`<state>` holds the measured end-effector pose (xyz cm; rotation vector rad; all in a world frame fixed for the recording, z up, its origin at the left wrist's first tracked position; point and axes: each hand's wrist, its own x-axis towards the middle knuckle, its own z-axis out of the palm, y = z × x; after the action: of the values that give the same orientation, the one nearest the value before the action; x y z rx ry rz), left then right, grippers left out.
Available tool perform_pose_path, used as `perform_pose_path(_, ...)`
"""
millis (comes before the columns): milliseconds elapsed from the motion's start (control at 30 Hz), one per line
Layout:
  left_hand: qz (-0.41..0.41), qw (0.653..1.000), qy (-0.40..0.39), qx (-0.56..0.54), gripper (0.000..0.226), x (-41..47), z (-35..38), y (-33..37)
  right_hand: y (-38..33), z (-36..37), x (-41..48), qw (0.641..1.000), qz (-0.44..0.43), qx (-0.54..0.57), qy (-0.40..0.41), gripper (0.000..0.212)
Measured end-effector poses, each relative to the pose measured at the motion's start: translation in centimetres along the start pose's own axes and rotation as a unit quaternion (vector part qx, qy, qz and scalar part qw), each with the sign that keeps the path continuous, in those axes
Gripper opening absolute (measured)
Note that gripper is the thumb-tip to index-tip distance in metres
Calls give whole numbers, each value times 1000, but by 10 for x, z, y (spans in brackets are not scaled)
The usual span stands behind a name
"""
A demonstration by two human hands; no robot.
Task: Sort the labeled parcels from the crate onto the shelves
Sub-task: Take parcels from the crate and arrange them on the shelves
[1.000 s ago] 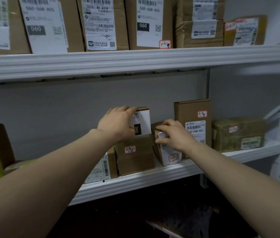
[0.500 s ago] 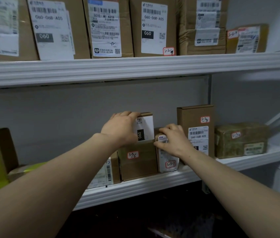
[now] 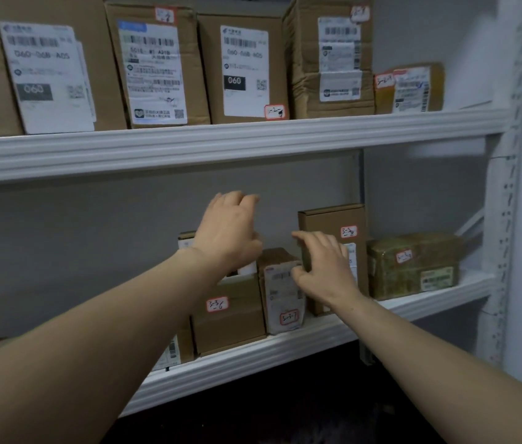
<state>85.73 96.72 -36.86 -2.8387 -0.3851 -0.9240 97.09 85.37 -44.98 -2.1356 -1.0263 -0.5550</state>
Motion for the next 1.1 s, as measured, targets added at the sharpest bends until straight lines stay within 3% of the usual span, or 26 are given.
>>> perform_pose_path(167,30,997,-10,-65,52,39,21,52,47,-23,-3,990,98,49,88,52)
perform_pose_path(367,-38,989,-131,-53,52,90,52,82,95,-36,-4,973,184,138,24,67)
perform_pose_path(567,-51,978,-201,-7,59,103,62,80,117,-29,-7,961,206,181,-40,71)
perform_pose_path(700,-35,981,-191,-18,46,103,58,82,116,-24,-7,955,211,203,-50,60)
perform_pose_path(800,-44,979,-194,-48,50,103,54,80,110,-17,-5,953,216,204,-55,52)
perform_pose_path(1000,-59,974,-195,-97,51,95,50,64,100,-9,-1,958,232,162,-43,68)
perform_pose_path(1100,-63,972,-199,-110,51,91,47,54,94,-3,0,962,224,153,-46,61)
